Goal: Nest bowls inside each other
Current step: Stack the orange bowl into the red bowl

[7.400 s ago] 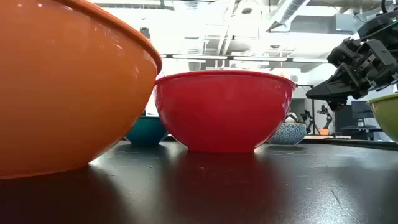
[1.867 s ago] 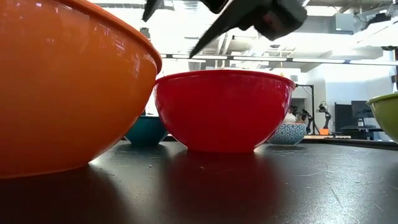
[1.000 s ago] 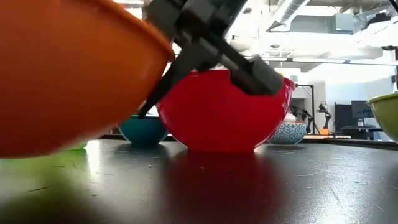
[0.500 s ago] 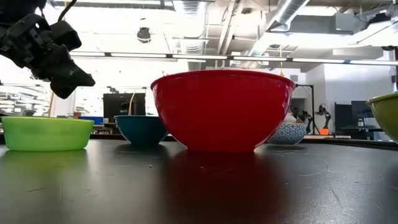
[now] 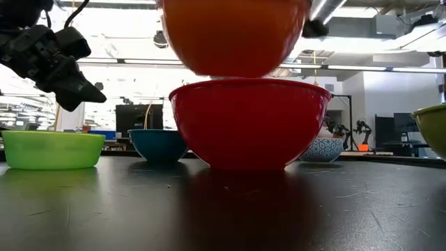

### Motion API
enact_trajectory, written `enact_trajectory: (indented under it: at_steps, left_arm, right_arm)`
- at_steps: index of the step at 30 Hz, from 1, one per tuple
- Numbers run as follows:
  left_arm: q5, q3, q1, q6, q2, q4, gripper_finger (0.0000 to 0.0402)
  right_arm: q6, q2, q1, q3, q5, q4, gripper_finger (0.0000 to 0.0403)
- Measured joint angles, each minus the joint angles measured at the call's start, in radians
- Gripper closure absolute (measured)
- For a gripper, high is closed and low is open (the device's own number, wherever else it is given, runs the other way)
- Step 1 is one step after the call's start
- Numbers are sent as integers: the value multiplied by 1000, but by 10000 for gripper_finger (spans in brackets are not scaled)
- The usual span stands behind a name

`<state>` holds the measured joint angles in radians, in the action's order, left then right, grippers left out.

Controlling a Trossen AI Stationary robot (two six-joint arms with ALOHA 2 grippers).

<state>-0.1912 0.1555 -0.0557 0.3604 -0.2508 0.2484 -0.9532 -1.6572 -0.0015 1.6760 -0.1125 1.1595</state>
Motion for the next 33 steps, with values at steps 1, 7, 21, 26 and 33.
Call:
enact_trajectory:
  at_steps: [1,7,21,26,33]
  left_arm:
    - [-6,0,0,2,0,0,390]
    - [-9,0,0,5,0,5,388]
    - [-35,0,-1,-60,1,6,388]
    - [-35,0,-1,-60,1,6,388]
    - [-37,0,-1,-58,1,6,388]
  right_arm:
    - [24,2,-28,-24,19,-19,389]
    - [139,3,-146,-141,73,-57,389]
    - [187,-1,-177,-346,130,-260,386]
    - [175,0,-179,-380,111,-282,384]
    - [156,0,-173,-389,84,-314,355]
